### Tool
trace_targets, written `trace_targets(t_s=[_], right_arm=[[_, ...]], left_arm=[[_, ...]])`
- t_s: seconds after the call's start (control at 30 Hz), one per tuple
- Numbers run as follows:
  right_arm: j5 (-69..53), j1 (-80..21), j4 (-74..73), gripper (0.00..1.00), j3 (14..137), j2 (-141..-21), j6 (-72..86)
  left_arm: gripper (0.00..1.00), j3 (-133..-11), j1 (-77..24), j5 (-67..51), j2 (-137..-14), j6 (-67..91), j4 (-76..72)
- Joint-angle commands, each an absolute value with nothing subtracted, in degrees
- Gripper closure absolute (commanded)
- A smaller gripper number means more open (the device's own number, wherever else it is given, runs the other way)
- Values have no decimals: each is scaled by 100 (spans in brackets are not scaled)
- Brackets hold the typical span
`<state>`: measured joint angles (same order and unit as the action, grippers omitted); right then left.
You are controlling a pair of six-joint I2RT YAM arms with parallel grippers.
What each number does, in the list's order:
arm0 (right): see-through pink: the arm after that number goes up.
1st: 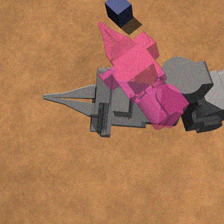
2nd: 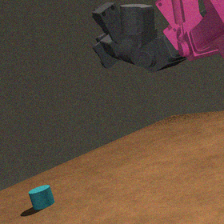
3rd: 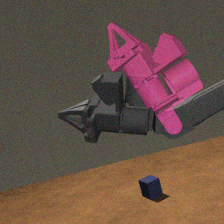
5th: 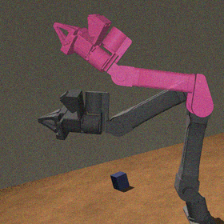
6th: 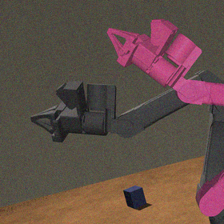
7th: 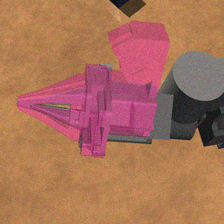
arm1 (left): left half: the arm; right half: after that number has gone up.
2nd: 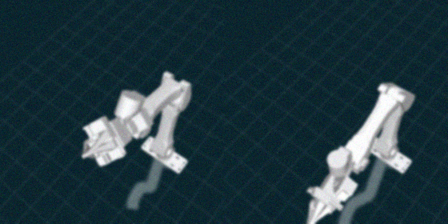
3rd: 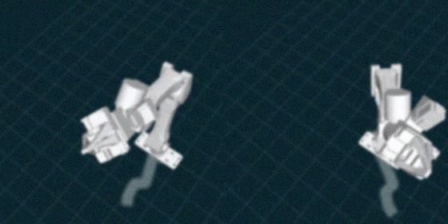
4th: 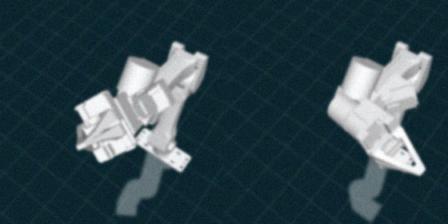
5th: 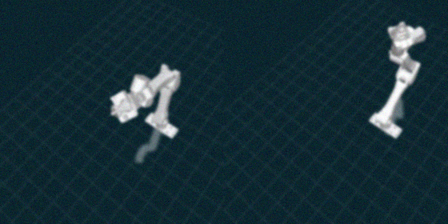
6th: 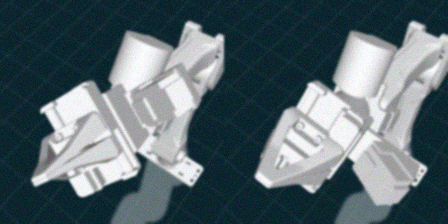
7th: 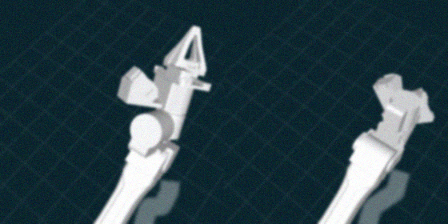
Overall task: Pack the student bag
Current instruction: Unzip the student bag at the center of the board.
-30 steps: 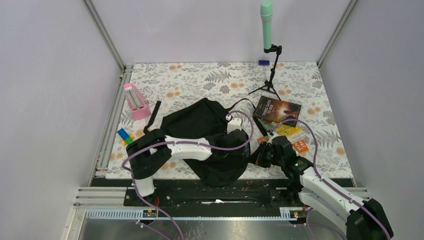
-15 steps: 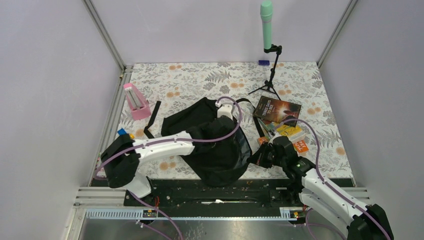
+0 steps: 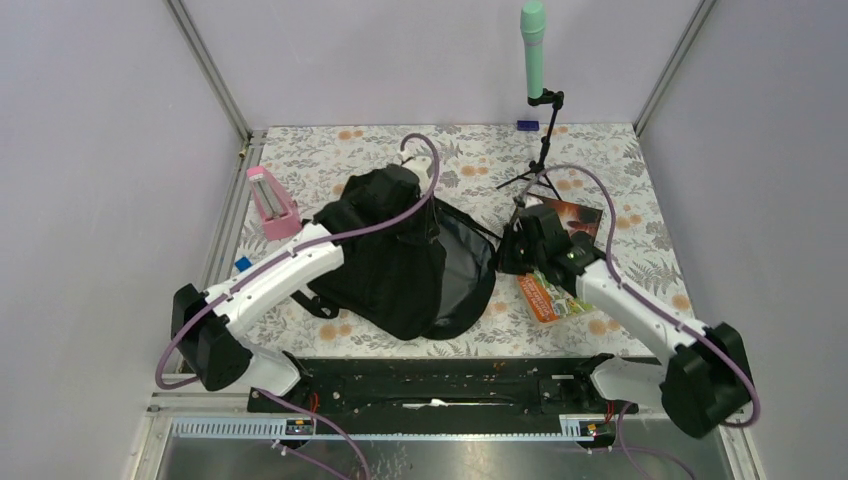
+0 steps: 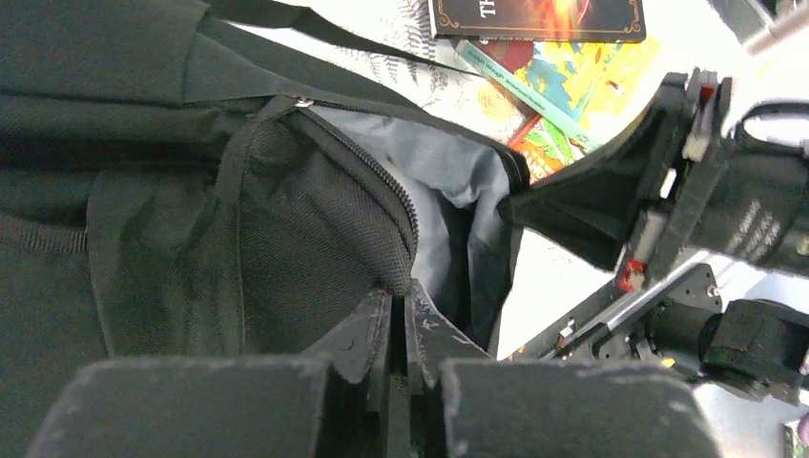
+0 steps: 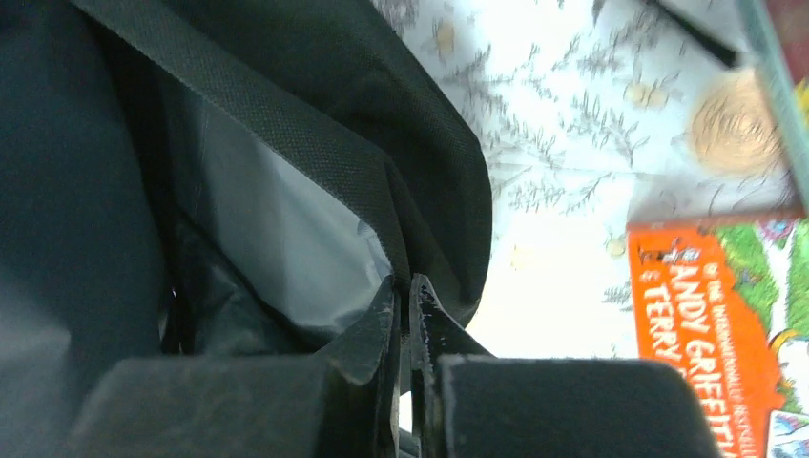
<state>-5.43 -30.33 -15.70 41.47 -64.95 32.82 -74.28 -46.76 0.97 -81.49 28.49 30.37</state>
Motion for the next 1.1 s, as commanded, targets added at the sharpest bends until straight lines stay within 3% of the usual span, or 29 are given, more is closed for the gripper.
trace_targets(t_s=[0.0, 0.13, 0.27, 0.47, 0.77, 1.07], right_arm=[[-216, -2892, -1911, 93, 5335, -7182, 2466], [-421, -2891, -2046, 54, 5657, -6951, 2363], [-860, -2896, -2053, 40, 5481, -6321, 2395], [-2171, -3310, -1279, 35, 4794, -5653, 3347], [-1890, -4622, 826, 36, 4136, -5614, 4923], [-1561, -4959, 621, 40, 4475, -6120, 4850]], left_arm=[[100, -8132, -4265, -1192, -8217, 2395, 3572], [100, -8382, -3898, -1529, -8508, 2187, 3734], [100, -8421, -3634, -1838, -8647, 2233, 3607], [100, -8342, -3464, -1955, -8706, 2241, 3372], [100, -8026, -3240, -2110, -8722, 2328, 3123], [100, -7945, -3192, -2137, -8731, 2362, 3061]])
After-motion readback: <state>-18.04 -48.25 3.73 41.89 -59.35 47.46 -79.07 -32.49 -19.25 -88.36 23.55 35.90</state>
